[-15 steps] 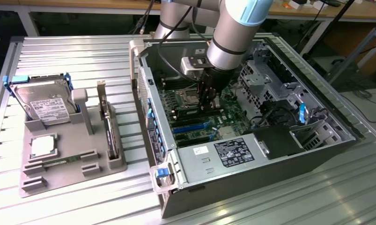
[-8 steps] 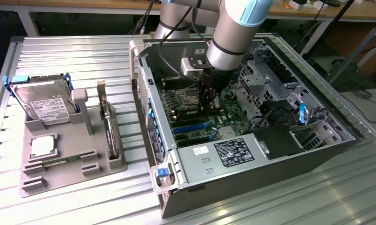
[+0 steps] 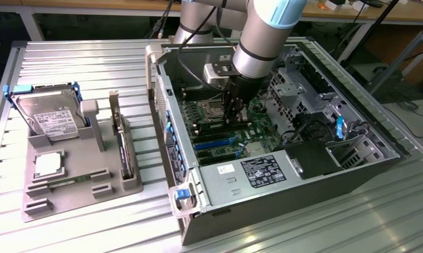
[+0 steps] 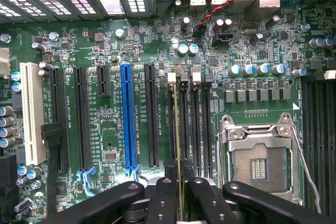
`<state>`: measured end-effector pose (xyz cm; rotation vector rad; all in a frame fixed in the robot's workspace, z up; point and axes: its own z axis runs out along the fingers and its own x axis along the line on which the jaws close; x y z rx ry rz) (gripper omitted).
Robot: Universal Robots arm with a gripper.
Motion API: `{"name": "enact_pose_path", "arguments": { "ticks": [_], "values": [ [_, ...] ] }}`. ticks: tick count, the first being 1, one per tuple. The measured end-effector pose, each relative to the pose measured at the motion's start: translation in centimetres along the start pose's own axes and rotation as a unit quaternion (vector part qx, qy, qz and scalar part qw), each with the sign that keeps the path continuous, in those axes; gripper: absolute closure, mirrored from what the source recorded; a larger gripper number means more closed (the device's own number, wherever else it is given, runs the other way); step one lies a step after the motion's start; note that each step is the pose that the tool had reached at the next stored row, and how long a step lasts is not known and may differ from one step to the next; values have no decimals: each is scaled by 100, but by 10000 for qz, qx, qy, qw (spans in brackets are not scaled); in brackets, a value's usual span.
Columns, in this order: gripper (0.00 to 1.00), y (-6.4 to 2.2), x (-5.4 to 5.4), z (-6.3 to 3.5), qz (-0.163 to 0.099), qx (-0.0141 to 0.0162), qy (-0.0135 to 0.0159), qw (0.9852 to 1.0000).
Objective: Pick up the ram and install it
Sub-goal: 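Insert the ram into the slot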
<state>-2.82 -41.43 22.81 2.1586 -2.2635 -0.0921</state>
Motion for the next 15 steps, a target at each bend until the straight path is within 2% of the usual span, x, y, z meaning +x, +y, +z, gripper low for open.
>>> {"name": "enact_pose_path", "arguments": {
  "ticks": [15],
  "values": [
    [85,-10,25,1,23,0,0,10000]
  ]
}}
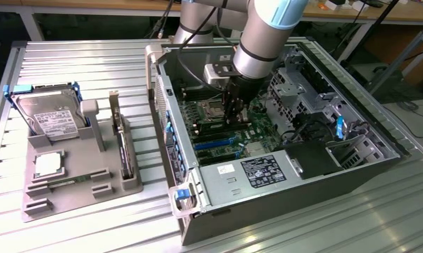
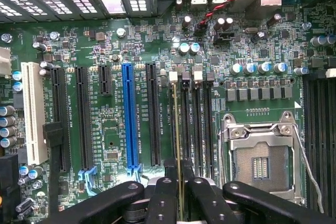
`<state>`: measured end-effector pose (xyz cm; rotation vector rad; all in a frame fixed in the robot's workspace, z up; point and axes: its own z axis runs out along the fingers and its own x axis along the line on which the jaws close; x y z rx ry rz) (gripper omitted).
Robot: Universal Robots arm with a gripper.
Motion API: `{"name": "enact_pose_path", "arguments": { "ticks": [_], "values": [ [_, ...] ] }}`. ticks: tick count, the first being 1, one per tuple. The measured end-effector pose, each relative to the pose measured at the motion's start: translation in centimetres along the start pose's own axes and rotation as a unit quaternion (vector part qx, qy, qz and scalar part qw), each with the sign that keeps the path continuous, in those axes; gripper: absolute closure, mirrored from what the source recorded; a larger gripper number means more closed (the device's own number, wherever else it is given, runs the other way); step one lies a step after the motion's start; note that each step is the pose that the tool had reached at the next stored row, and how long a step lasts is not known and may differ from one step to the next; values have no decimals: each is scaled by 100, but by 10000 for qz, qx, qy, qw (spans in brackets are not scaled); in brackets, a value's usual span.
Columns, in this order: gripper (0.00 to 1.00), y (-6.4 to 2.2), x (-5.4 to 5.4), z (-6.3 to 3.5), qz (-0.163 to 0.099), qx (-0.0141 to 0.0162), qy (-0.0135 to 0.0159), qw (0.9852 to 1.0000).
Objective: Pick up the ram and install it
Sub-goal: 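Insert the ram into the slot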
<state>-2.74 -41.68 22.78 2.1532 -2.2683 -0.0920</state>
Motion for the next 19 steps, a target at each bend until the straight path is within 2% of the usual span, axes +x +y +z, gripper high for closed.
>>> {"name": "enact_pose_path", "arguments": {
  "ticks": [3,6,15,16,19],
  "values": [
    [85,-1,30,-1,2,0,-1,10000],
    [85,0,-10,0,1,0,1,10000],
    [85,0,-9,15,2,0,1,10000],
    [85,4,-54,-29,6,4,91,10000],
    [85,4,-55,-29,6,4,91,10000]
  ]
}}
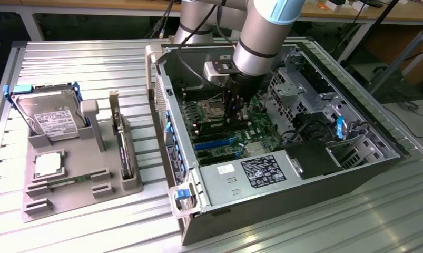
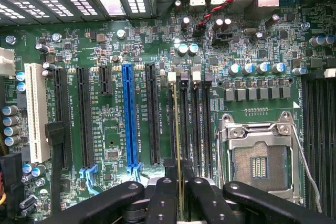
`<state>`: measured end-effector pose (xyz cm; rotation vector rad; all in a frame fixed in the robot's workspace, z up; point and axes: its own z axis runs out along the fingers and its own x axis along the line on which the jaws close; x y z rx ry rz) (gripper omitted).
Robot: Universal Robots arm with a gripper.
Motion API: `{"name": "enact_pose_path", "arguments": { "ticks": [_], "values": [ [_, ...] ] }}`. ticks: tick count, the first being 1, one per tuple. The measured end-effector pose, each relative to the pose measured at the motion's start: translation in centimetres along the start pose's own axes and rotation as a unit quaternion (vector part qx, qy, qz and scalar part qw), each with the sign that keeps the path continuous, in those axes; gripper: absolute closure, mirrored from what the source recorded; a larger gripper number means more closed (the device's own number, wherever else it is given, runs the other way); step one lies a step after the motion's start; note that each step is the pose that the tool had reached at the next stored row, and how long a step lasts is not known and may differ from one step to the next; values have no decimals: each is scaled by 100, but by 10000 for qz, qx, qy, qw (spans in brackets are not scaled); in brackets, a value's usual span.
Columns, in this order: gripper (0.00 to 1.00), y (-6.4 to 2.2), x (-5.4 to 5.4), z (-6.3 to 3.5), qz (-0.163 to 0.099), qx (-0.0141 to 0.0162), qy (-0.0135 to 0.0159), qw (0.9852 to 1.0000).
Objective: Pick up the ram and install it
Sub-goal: 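Insert the ram into the slot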
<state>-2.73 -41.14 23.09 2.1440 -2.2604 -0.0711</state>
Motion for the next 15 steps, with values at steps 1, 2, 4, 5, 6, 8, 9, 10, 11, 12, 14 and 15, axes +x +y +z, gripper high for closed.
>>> {"name": "enact_pose_path", "arguments": {
  "ticks": [1,2,4,5,6,8,9,10,11,12,14,15],
  "values": [
    [85,0,0,1,0,0,1,10000],
    [85,0,0,5,0,0,0,10000],
    [85,-1,0,21,0,0,-1,10000],
    [85,-2,0,29,0,0,0,10000],
    [85,-2,1,33,0,0,0,10000],
    [85,-2,1,33,0,0,1,10000],
    [85,-2,1,33,0,0,1,10000],
    [85,-2,1,35,0,1,-1,10000],
    [85,-2,7,35,1,0,-1,10000],
    [85,-3,9,34,0,0,0,10000],
    [85,-4,10,55,0,0,1,10000],
    [85,-4,11,61,0,-1,4,10000]
  ]
}}
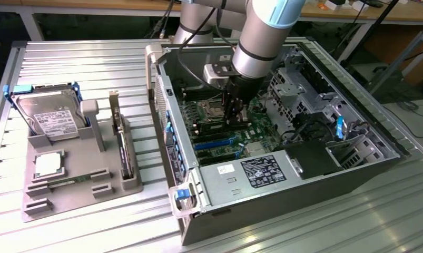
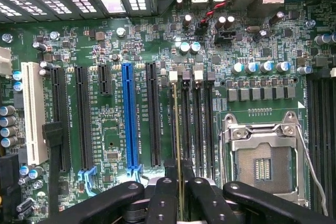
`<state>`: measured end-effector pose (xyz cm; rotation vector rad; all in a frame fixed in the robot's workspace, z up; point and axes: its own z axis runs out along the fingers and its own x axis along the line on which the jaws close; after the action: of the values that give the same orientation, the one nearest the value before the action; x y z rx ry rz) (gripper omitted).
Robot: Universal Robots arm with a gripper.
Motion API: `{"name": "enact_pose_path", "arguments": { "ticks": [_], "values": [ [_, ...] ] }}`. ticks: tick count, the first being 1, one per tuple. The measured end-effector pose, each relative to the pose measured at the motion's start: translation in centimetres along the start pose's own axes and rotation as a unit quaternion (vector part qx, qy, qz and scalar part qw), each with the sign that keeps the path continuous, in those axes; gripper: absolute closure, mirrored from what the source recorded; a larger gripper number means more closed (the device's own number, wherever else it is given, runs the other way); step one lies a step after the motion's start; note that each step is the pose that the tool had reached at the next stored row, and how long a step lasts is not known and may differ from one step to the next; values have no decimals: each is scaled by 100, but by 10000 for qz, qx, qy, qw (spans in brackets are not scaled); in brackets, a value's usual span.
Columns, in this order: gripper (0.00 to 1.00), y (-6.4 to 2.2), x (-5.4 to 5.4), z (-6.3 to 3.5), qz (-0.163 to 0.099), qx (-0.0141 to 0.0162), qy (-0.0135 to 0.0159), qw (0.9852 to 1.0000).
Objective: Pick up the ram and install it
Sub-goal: 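Insert the ram into the slot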
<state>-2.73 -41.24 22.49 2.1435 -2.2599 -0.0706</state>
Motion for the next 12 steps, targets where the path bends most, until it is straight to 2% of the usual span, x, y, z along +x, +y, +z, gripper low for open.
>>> {"name": "enact_pose_path", "arguments": {
  "ticks": [4,8,12],
  "values": [
    [85,0,-16,3,0,1,-3,10000],
    [85,6,-18,-112,0,1,-3,10000],
    [85,6,-18,-121,0,2,-4,10000]
  ]
}}
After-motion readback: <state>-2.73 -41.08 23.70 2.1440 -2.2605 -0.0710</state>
